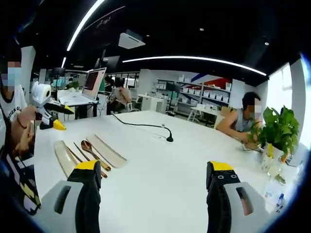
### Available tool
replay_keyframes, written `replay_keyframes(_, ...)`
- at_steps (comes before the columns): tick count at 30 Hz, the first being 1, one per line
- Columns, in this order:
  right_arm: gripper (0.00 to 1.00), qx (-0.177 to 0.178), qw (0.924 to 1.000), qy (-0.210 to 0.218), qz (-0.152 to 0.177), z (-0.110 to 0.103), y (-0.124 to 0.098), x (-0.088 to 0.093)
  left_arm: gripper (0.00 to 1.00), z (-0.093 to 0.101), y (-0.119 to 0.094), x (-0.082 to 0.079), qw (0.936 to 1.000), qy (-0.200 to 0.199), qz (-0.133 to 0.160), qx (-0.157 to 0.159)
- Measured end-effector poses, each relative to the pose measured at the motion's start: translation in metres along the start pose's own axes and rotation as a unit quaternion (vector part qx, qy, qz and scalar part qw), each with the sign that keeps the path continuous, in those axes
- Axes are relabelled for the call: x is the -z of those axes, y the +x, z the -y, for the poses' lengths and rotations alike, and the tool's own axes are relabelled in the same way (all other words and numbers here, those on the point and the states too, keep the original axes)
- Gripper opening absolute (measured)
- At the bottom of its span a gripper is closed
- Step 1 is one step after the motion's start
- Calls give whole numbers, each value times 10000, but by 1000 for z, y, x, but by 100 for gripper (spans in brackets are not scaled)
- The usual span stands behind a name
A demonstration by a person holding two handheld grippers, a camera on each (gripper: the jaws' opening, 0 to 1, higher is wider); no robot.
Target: Arrange the utensils inside the cutlery case until each visible utensil rests in its matching compartment.
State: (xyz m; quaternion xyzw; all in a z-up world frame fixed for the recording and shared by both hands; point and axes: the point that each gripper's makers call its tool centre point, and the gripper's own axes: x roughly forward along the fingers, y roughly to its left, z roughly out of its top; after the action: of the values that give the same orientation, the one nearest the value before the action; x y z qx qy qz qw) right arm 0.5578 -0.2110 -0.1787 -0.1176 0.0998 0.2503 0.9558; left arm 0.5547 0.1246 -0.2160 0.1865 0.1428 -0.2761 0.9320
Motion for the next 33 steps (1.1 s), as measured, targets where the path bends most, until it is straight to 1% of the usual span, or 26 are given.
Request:
replay_keyframes(4,92,-181,9996,-147,-131,-7,9,1,62,0,3,1,9994,268,-172,124)
replay_keyframes(7,90,-281,9992,-240,-165,-11,15,0,60,1,7,3,9983,436,-278,264)
replay_keyframes(9,89,-337,9989,-264,-188,-14,19,0,58,1,10,7,9976,430,-417,344)
replay_keyframes(10,86,-386,9986,-291,-231,-16,21,1,57,4,11,10,9972,339,-487,466)
replay_keyframes(11,83,-446,9981,-321,-279,-18,22,2,56,11,13,11,9960,300,-469,695)
replay_keyframes(12,83,-489,9979,-322,-283,-20,24,2,53,11,14,12,9957,293,-462,743)
replay_keyframes(13,84,-516,9978,-304,-285,-21,26,2,51,11,15,14,9953,351,-524,730)
replay_keyframes(15,84,-572,9972,-340,-327,-24,31,2,50,11,17,21,9931,566,-722,727)
replay_keyframes(16,84,-589,9971,-359,-332,-25,33,1,49,12,18,24,9916,626,-821,775)
replay_keyframes(18,82,-661,9965,-391,-324,-28,37,0,45,13,21,26,9908,624,-871,829)
replay_keyframes(21,80,-803,9952,-441,-358,-35,44,-1,39,15,23,29,9877,686,-975,1009)
replay_keyframes(23,76,-926,9932,-560,-420,-40,48,1,37,16,24,35,9843,775,-1149,1092)
replay_keyframes(24,76,-1049,9906,-679,-547,-45,51,5,39,17,24,39,9823,717,-1289,1152)
replay_keyframes(25,76,-1110,9895,-724,-569,-47,54,5,39,19,23,43,9791,703,-1425,1273)
replay_keyframes(26,75,-1184,9880,-778,-612,-51,57,7,38,20,23,45,9771,745,-1468,1346)
replay_keyframes(27,73,-1305,9848,-916,-682,-55,59,9,35,19,25,44,9772,788,-1435,1350)
replay_keyframes(29,68,-1377,9831,-974,-715,-61,64,10,29,20,25,45,9741,849,-1487,1475)
replay_keyframes(30,68,-1470,9809,-1020,-761,-65,67,10,28,21,25,47,9715,892,-1571,1533)
replay_keyframes(31,67,-1534,9793,-1048,-804,-68,69,11,28,20,24,51,9671,1025,-1710,1579)
replay_keyframes(33,62,-1680,9748,-1127,-942,-73,72,13,28,18,26,55,9603,1345,-1843,1608)
